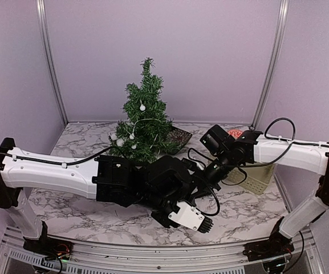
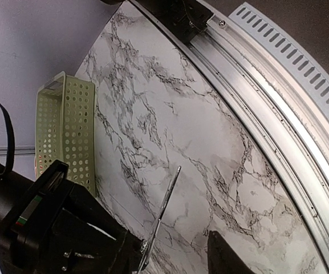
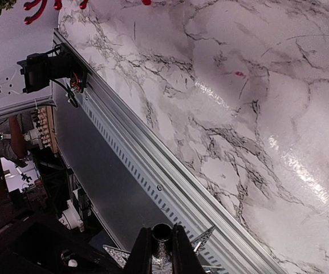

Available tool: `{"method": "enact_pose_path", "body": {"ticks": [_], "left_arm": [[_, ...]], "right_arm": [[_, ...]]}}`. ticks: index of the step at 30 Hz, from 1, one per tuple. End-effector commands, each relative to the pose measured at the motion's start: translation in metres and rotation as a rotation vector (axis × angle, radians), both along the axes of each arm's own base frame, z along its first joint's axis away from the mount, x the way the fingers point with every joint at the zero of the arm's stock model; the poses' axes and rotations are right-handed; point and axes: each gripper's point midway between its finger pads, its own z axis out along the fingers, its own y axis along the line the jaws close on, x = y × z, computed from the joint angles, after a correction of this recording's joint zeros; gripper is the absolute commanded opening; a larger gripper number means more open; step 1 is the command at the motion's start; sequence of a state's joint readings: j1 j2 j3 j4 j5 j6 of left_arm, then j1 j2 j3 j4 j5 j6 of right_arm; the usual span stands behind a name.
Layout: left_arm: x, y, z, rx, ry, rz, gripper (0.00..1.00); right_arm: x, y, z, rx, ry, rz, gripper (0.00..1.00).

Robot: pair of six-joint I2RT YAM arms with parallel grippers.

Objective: Decorate the small christmas tree

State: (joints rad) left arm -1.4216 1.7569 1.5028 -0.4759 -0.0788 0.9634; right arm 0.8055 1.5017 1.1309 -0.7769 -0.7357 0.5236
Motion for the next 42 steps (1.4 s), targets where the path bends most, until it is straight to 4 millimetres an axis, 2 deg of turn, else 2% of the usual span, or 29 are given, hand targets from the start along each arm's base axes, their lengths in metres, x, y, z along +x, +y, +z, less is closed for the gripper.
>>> {"method": "enact_pose_path", "body": {"ticks": [1,5,11,14,16,19,22,25,27,31,34,37,40,42], "left_arm": [[-0.007,-0.016,-0.002,-0.002,-0.001,-0.046,0.39],[-0.008,-0.019,-0.009,0.015,-0.01,-0.057,0.28],[-0.003,-0.01,-0.015,0.037,-0.043,-0.04,0.0],[0.001,-0.006,-0.009,0.021,-0.056,-0.018,0.0],[0.001,-0.004,-0.002,-0.002,-0.055,-0.005,0.0],[0.0,0.0,0.011,-0.037,-0.044,0.006,0.0],[-0.001,0.004,0.028,-0.09,-0.014,0.032,0.0],[0.002,0.005,0.059,-0.202,0.077,0.092,0.0],[0.01,0.008,0.093,-0.333,0.157,0.163,0.0],[0.039,0.026,0.159,-0.618,0.294,0.333,0.0],[0.062,0.052,0.212,-0.85,0.345,0.431,0.0],[0.084,0.082,0.256,-1.061,0.386,0.523,0.0],[0.103,0.12,0.294,-1.29,0.435,0.632,0.0],[0.108,0.136,0.308,-1.366,0.47,0.641,0.0]], "right_arm": [[-0.003,0.008,0.014,0.025,-0.005,0.029,0.1],[-0.008,0.009,0.013,0.024,0.009,0.039,0.09],[-0.014,0.013,0.014,0.037,0.025,0.046,0.09],[-0.014,0.013,0.015,0.047,0.032,0.039,0.11],[-0.015,0.014,0.016,0.053,0.039,0.041,0.16],[-0.015,0.016,0.02,0.067,0.049,0.041,0.3],[-0.003,0.016,0.03,0.089,0.034,0.023,0.45],[0.02,0.013,0.051,0.159,-0.004,-0.031,0.59],[0.037,0.008,0.071,0.219,-0.066,-0.074,0.64],[0.076,-0.007,0.106,0.303,-0.24,-0.178,0.68],[0.097,-0.018,0.129,0.346,-0.371,-0.236,0.68],[0.112,-0.026,0.153,0.373,-0.512,-0.272,0.69],[0.121,-0.029,0.181,0.416,-0.65,-0.288,0.69],[0.12,-0.029,0.203,0.469,-0.737,-0.273,0.67]]}}
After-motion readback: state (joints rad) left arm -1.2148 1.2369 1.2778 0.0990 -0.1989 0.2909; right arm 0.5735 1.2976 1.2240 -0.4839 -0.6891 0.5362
